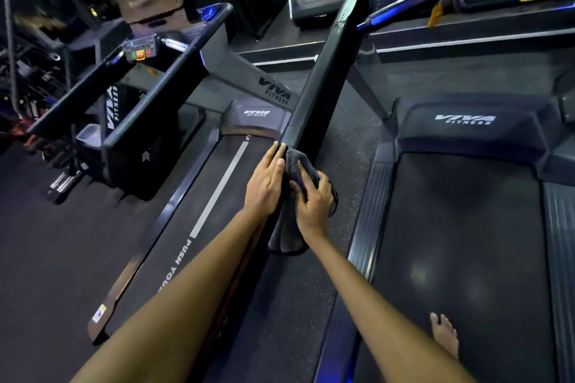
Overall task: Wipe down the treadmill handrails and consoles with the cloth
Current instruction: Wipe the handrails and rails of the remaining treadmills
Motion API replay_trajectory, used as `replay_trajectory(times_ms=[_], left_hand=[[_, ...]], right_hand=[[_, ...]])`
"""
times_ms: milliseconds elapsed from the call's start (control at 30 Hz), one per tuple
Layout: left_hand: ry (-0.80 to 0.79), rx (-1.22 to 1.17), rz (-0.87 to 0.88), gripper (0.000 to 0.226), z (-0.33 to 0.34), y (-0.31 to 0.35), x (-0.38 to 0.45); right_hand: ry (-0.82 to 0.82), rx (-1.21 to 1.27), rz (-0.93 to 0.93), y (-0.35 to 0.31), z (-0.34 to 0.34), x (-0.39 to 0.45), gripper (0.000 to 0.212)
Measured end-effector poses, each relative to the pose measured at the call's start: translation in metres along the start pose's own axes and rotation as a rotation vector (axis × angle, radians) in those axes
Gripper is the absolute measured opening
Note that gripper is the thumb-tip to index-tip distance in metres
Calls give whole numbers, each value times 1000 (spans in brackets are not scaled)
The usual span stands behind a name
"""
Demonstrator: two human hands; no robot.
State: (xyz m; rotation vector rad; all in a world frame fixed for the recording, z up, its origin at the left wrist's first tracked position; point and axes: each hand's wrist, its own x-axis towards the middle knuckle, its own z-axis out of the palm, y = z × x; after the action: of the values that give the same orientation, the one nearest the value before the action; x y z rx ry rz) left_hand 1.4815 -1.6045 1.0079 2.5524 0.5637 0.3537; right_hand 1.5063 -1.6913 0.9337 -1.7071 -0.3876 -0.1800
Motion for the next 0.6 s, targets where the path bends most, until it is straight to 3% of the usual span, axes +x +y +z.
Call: replay_trajectory(times_ms=[100, 200, 333, 467, 600], left_hand=[[-9, 9, -17, 77, 0, -1, 1], [5, -21, -2, 74, 0, -1, 0], [16, -8, -13, 74, -3, 5, -3], [10, 8, -34, 76, -5, 12, -5], [5, -11, -31, 76, -6, 13, -5]], right_hand=[[37, 59, 83, -1, 5, 10, 55], [68, 68, 81, -9, 8, 2, 43], [-27, 121, 22, 7, 5, -34, 45], [-54, 238, 274, 19, 7, -4, 49], [-29, 226, 129, 3, 3, 10, 47]])
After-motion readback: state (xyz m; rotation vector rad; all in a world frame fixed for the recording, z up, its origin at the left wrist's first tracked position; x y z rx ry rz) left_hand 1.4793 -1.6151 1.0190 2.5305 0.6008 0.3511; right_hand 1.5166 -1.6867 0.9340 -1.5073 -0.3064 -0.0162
